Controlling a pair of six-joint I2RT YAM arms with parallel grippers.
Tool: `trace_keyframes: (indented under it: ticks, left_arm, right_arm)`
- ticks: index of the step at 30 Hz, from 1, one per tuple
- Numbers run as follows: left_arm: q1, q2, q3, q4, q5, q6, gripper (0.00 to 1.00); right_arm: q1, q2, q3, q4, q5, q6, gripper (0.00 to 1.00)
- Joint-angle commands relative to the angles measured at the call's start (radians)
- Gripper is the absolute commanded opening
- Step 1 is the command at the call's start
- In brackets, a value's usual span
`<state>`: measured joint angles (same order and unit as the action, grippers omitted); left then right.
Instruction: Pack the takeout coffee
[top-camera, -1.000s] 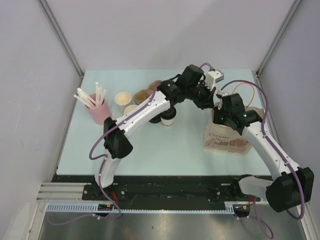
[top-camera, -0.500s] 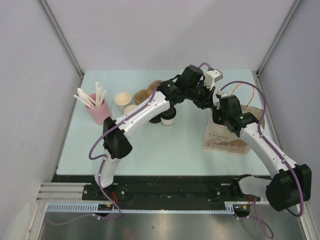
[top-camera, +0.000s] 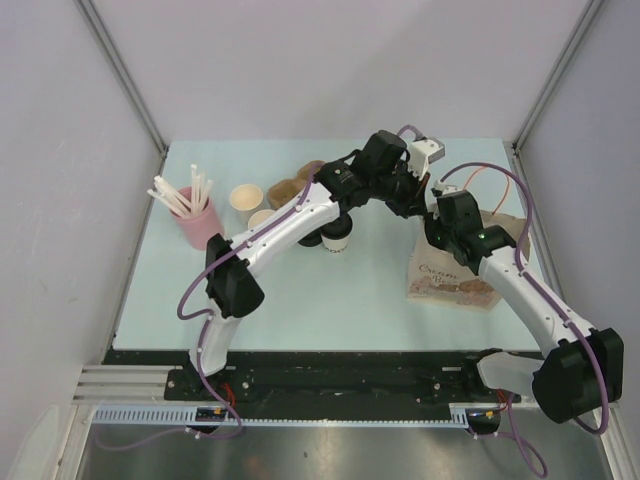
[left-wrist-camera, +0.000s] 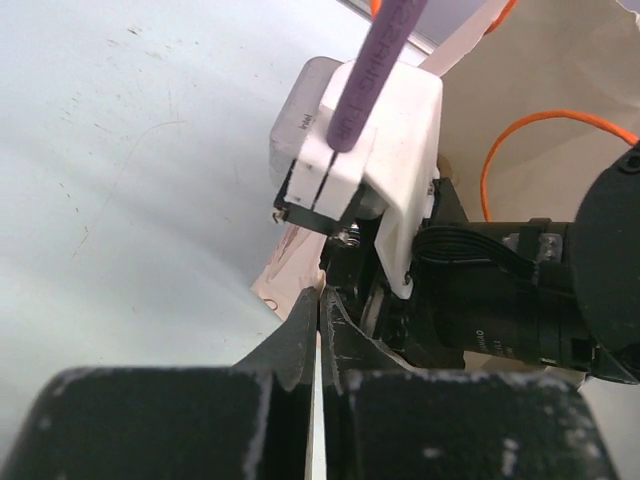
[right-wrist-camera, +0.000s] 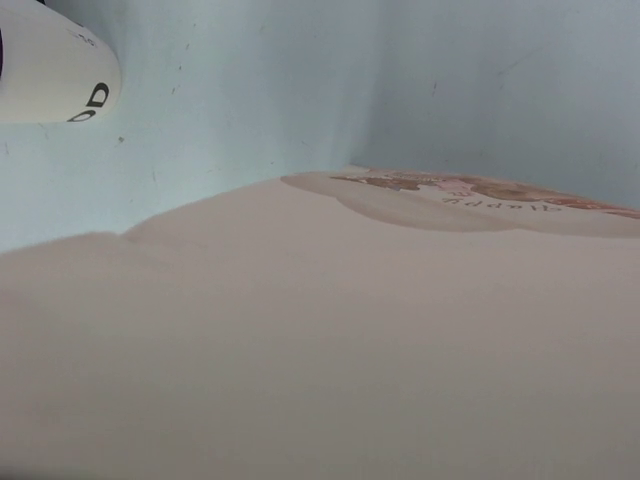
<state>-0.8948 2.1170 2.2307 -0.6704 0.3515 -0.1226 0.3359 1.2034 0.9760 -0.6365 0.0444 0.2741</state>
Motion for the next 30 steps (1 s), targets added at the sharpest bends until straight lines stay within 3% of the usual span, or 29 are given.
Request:
trace_keyframes:
  ticks: [1,7,12,30]
  left_arm:
    - [-0.001,-0.043,-0.016,-0.032,-0.042,0.015,0.0]
    - [-0.001,-0.037,-0.026,-0.029,-0.042,0.018,0.0]
    - [-0.003,-0.038,-0.042,-0.029,-0.031,0.021,0.0]
    - [-0.003,-0.052,-0.034,-0.024,-0.026,0.035,0.01]
  right_arm:
    - [-0.009,-0.033,-0.025,-0.084,0.006,0.017,0.29]
    - [-0.02,-0.094,0.027,-0.103,-0.014,0.005,0.48]
    - [-0.026,-0.114,0.07,-0.117,-0.032,-0.004,0.57]
    - [-0.075,-0.226,0.181,-0.107,-0.046,-0.013,0.64]
